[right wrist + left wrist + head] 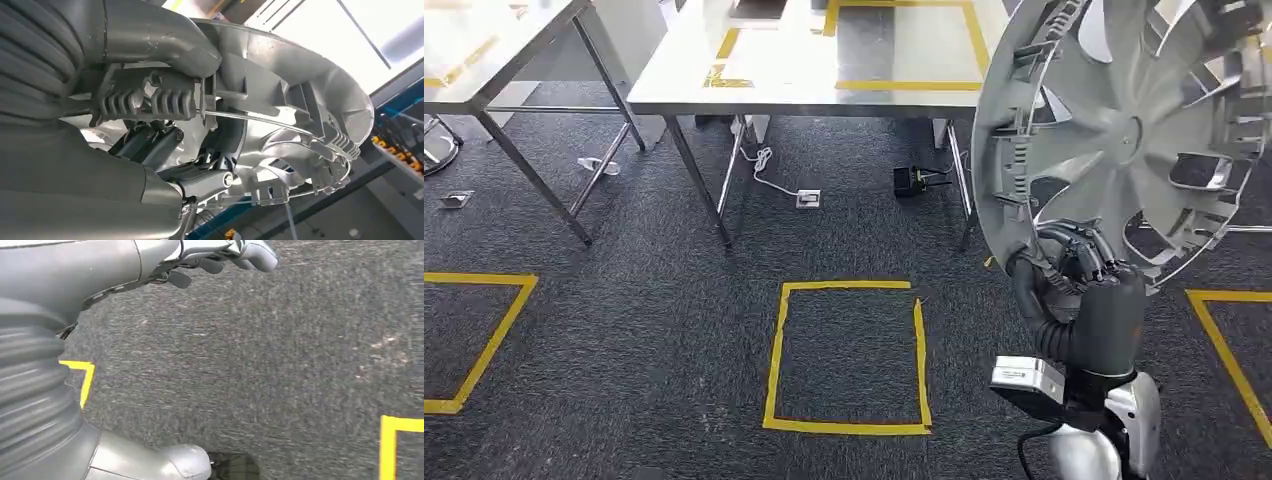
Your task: Take the parts from the cabinet and place them on the table.
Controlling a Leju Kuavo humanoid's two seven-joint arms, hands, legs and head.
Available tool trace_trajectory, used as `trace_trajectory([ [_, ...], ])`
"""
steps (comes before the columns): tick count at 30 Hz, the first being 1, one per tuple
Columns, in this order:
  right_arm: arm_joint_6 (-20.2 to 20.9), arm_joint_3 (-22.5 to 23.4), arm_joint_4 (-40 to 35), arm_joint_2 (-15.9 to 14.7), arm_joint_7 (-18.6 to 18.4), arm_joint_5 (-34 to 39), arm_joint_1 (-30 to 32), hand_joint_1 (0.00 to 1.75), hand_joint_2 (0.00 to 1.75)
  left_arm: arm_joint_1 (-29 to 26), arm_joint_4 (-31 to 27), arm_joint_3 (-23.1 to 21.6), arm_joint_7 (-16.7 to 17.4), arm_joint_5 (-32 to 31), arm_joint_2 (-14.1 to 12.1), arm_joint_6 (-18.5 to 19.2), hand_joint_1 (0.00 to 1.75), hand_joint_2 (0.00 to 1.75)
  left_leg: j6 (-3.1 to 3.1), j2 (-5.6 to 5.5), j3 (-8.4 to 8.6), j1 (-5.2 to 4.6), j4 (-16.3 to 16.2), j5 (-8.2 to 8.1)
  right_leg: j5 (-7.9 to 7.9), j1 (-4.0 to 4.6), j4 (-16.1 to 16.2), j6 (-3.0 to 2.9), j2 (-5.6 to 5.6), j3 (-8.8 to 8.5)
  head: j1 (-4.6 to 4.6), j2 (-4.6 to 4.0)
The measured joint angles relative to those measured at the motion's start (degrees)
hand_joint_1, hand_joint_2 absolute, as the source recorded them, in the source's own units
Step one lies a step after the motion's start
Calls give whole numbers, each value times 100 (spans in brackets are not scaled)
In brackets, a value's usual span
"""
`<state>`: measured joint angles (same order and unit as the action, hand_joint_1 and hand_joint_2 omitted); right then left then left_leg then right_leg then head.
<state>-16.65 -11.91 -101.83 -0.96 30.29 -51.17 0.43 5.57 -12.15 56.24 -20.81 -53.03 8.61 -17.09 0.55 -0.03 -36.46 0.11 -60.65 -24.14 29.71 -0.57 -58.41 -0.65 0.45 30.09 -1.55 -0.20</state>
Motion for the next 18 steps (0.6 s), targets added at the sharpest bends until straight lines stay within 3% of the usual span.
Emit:
trace_trajectory([
  [1, 0, 0, 0, 0, 2, 0, -8, 175, 175, 2, 2, 2, -4, 0, 0, -4, 0, 175, -9, -3, 119, -23, 138, -100, 45, 30, -22, 43, 18, 2, 7, 0],
  [4, -6, 0, -2, 0, 22, -2, 14, 175, 175, -14, 4, 2, -30, 0, 0, -4, 0, 175, -112, -12, 112, -29, 141, -158, 4, 25, -18, 122, 15, -53, 0, -2],
  [6, -2, 0, -7, -2, 22, 2, 24, 175, 175, -14, -4, 13, -44, 0, 17, -11, 0, 175, -179, -20, 231, 17, 177, -183, 114, 19, -224, 176, -10, 26, -20, -2],
  [7, 2, 0, -9, -2, 24, 2, 13, 175, 175, -4, -7, 20, -46, 0, 17, -15, 0, 175, -206, -19, 248, 18, 179, -208, 243, 15, -538, 211, -19, 210, -44, -2],
  [9, 9, -2, -9, -4, 48, -5, 38, 175, 175, 10, -4, 24, -44, -2, 26, -17, 0, 175, -228, -21, 269, 9, 175, -259, 620, 6, -1442, 247, -19, 785, -48, 0],
  [10, 11, -2, -9, -4, 39, -2, 55, 175, 175, 7, -4, 29, -39, -4, 28, -17, 0, 175, -227, -22, 288, 5, 170, -286, 699, 6, -1768, 253, -19, 1031, -48, 0],
  [11, 11, -2, -7, -4, 33, 2, 68, 175, 175, 1, -4, 31, -35, -7, 28, -17, 0, 175, -225, -24, 318, 5, 168, -315, 610, 5, -1810, 244, -19, 1134, -50, 0],
  [12, 11, -2, -7, -4, 26, 2, 72, 175, 175, -1, -2, 33, -20, -9, 30, -17, 0, 175, -214, -25, 367, 3, 167, -351, 370, 7, -1583, 224, -20, 1102, -50, 0],
  [14, 11, -2, -9, -4, 33, 0, 69, 175, 175, 6, -2, 37, 4, -9, 33, -17, 0, 175, -181, -25, 495, 2, 167, -433, -308, 17, -605, 164, -22, 742, -50, 0],
  [15, 11, -2, -9, -4, 42, 2, 63, 175, 175, 4, -2, 39, 7, -7, 37, -17, 0, 175, -159, -19, 507, 4, 174, -479, -541, 35, -122, 125, -46, 575, -50, -2],
  [16, 18, -2, -9, -4, 41, 2, 58, 175, 175, 18, 0, 42, 4, -7, 42, -17, 0, 175, -127, -18, 551, -8, 168, -496, -269, 93, -81, 108, -59, 559, -41, -2],
  [18, 22, -2, -24, -4, 37, 4, 57, 175, 175, 17, 0, 46, 4, -7, 44, -17, 0, 175, -48, -10, 562, -7, 195, -513, -390, 107, -31, 37, -50, 519, -59, 0],
])
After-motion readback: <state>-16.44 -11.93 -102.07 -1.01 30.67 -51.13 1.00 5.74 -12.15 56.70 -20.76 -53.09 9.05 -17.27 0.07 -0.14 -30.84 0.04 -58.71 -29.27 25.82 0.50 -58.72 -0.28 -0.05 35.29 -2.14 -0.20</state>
